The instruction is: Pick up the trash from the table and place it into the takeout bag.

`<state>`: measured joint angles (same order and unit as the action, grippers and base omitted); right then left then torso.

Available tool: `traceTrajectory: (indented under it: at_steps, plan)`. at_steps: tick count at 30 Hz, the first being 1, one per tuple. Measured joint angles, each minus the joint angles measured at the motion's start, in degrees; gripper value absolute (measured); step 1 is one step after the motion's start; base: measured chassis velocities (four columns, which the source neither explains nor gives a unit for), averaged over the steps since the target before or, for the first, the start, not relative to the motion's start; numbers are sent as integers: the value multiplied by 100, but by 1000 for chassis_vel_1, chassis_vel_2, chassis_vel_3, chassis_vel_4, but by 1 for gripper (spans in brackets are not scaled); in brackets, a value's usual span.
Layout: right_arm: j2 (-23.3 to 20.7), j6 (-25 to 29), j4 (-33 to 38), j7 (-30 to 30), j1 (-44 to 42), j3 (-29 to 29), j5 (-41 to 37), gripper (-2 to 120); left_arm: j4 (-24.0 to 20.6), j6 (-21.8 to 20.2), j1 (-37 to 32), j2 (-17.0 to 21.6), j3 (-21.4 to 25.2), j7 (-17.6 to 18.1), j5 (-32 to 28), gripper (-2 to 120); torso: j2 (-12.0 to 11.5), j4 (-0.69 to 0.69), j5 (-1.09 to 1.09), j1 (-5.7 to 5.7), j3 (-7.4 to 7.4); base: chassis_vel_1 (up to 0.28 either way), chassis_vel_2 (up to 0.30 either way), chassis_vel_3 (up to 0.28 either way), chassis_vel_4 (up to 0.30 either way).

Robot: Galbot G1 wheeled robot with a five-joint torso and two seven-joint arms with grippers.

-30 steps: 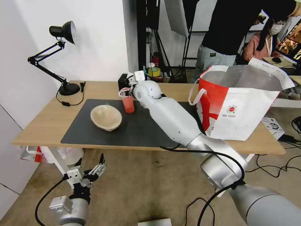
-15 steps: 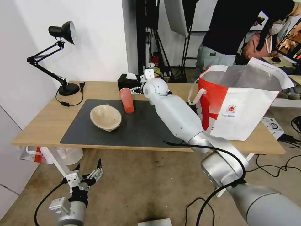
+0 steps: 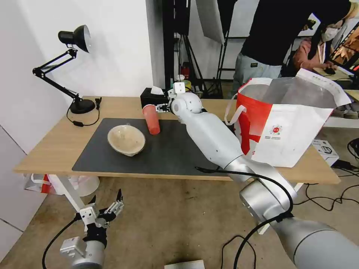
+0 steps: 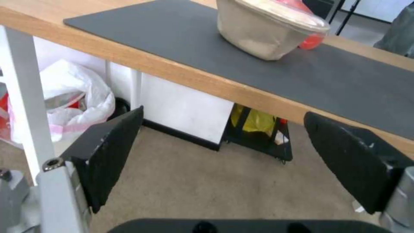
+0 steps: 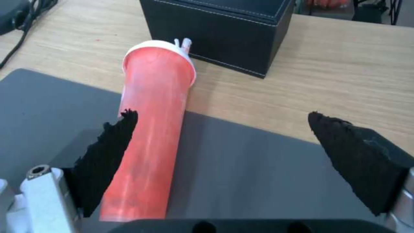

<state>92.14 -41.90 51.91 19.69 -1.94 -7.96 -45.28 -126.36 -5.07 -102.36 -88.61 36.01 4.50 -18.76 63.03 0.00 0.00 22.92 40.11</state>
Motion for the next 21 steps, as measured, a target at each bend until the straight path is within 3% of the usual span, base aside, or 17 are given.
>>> traceTrajectory:
  at_steps: [4, 12, 21]
  plan:
    - [0, 4, 6, -72, -37, 23, -5, 100, -40, 8, -30, -34, -8, -3, 45, 100, 0, 0, 0, 0, 0, 0, 0, 0, 0]
    - [0, 358, -92, -812, -71, 64, -257, 100, -62, 39, -66, -210, -80, -23, 214, 100, 0, 0, 0, 0, 0, 0, 0, 0, 0]
    - [0, 618, -207, -1093, -132, -43, -347, 100, -50, 71, -87, -261, -70, -28, 276, 100, 0, 0, 0, 0, 0, 0, 0, 0, 0]
